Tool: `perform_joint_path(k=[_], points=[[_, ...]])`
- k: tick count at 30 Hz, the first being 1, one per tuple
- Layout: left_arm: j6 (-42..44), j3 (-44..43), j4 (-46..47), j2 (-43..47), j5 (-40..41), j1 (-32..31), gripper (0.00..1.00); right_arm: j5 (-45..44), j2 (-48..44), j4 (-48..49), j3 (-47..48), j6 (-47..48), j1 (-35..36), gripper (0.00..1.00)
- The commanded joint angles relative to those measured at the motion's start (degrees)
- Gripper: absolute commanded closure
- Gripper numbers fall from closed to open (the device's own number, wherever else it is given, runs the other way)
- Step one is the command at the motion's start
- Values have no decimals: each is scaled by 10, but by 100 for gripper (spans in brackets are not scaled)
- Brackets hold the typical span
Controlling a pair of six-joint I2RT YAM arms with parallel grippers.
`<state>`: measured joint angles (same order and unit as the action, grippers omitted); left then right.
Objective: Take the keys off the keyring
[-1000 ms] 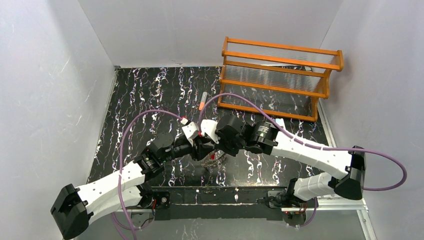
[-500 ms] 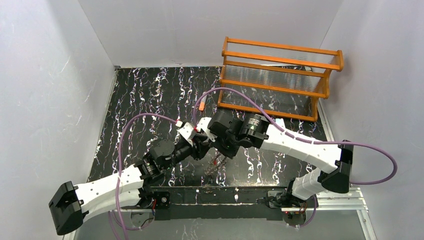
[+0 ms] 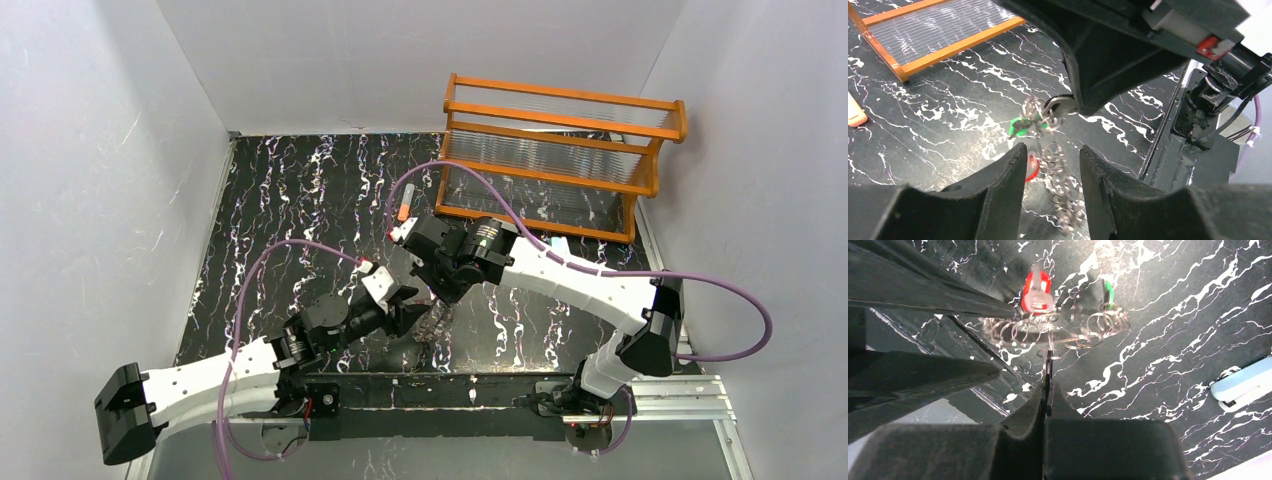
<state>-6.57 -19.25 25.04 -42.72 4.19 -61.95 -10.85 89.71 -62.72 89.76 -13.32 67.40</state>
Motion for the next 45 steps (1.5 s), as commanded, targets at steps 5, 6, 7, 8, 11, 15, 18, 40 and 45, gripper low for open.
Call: perform_joint_path(k=[5, 6, 7, 8, 11, 15, 18, 40, 45], points=[[17, 9, -18, 12, -29, -2, 58, -12, -9, 38, -3, -23, -14, 99], [19, 3, -18, 0, -31, -2, 58, -10, -10, 37, -2, -23, -15, 99], [22, -1, -16, -11, -31, -2, 57, -8, -9, 36, -2, -23, -15, 99], [25, -4, -16, -21, -28, -2, 57, -7, -10, 35, -2, -24, -15, 99], [37, -10, -16, -51, -20, -2, 57, -6, -14, 33, -5, -27, -16, 99], [42, -13, -23, -69, 33, -3, 57, -2, -18, 30, -6, -28, -16, 99], [57, -19, -38, -66, 77, -3, 57, 7, -20, 26, -8, -29, -16, 99], [91, 7, 43, -42, 25, -3, 56, 31, 9, -5, 18, -36, -21, 99], [89, 18, 80, -43, -27, -3, 55, 33, 18, -7, 26, -39, -23, 99]])
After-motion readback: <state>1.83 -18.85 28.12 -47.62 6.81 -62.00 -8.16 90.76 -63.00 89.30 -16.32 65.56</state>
